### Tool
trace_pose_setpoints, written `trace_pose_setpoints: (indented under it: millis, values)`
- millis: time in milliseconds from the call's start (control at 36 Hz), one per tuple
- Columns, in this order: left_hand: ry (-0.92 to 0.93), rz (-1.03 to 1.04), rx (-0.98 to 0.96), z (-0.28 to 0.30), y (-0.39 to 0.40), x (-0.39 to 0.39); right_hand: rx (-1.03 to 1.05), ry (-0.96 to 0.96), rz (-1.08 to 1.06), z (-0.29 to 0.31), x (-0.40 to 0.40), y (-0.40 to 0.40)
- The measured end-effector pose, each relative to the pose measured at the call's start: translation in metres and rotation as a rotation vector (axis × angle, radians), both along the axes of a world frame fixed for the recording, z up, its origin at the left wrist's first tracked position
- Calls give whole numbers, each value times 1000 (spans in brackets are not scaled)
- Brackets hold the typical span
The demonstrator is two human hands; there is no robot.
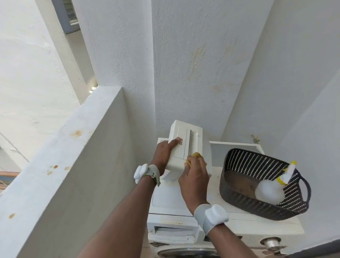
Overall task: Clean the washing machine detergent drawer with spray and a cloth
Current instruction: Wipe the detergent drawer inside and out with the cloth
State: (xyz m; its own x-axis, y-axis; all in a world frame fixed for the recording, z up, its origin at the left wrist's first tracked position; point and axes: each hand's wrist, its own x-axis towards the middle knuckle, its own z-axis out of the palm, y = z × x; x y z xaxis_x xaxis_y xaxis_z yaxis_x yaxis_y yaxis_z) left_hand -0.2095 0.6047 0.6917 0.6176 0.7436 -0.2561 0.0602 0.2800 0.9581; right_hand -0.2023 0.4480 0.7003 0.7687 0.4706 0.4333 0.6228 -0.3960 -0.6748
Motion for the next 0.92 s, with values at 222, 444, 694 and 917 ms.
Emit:
trace_pose_setpoints:
  millis: [222,444,694,917]
  values:
    - [-66,191,-138,-26,8,-28,36,-49,29,-13,27,-22]
    - [-88,240,-95,-12,-16,-27,49,-147,192,-6,-18,7]
    - [-62,327,-142,-12,-18,-24,129,-70,63,-4,21,-2]
    - [-63,333,-122,-24,-7,-17,73,-153,355,-9,-10,7]
